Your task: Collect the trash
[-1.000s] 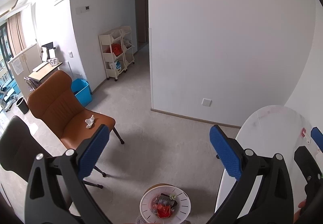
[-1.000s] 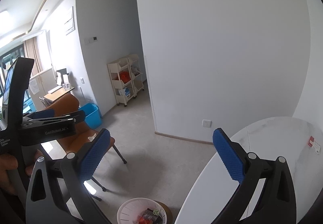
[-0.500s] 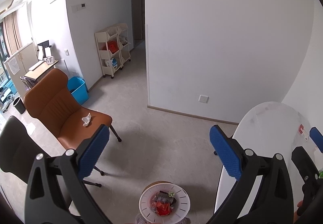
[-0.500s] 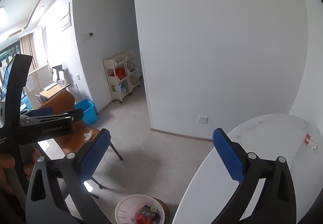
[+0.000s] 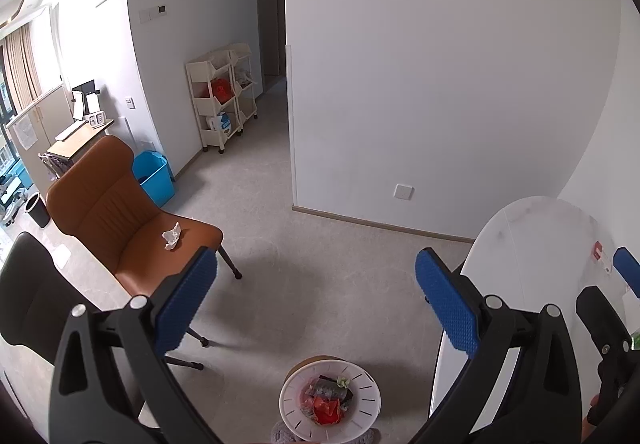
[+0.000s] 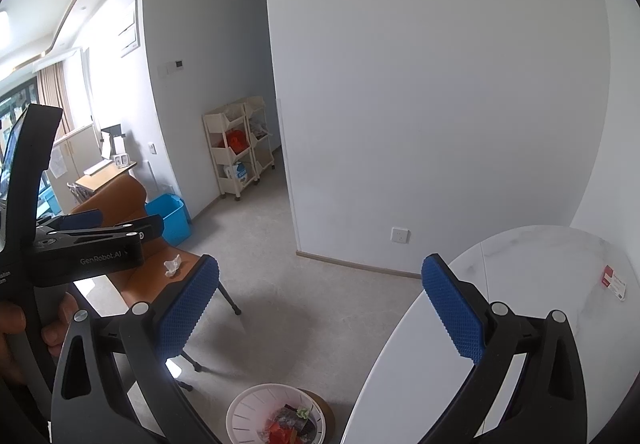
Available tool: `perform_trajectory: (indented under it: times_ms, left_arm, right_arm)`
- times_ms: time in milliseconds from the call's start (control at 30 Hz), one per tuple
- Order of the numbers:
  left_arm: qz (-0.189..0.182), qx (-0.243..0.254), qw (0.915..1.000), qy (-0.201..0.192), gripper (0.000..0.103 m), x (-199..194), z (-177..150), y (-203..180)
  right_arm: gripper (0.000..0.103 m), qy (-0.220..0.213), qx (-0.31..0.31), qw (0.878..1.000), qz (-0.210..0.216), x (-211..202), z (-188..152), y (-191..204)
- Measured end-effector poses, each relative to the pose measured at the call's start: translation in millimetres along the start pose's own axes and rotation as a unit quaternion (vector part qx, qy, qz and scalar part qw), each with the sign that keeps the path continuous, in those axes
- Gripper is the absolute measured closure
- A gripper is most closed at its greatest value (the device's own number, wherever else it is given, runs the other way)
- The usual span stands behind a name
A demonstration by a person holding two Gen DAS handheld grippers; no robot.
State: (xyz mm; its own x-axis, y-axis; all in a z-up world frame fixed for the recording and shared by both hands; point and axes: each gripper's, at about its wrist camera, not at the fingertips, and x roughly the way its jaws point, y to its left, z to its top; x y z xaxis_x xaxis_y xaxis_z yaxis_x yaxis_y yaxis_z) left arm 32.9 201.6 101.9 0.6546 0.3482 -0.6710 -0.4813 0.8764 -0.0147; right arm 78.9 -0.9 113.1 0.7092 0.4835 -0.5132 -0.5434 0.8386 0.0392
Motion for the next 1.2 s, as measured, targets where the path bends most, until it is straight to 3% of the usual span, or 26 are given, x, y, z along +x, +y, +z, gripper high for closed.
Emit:
perform_trajectory:
  times_ms: [1200]
  left_arm:
    - [-0.005,0.001,1.0,0.006,0.008,3,-5,6]
  right_arm:
    - [0.002,0.008,-0.001,1.0,-0.004,10,-4,3]
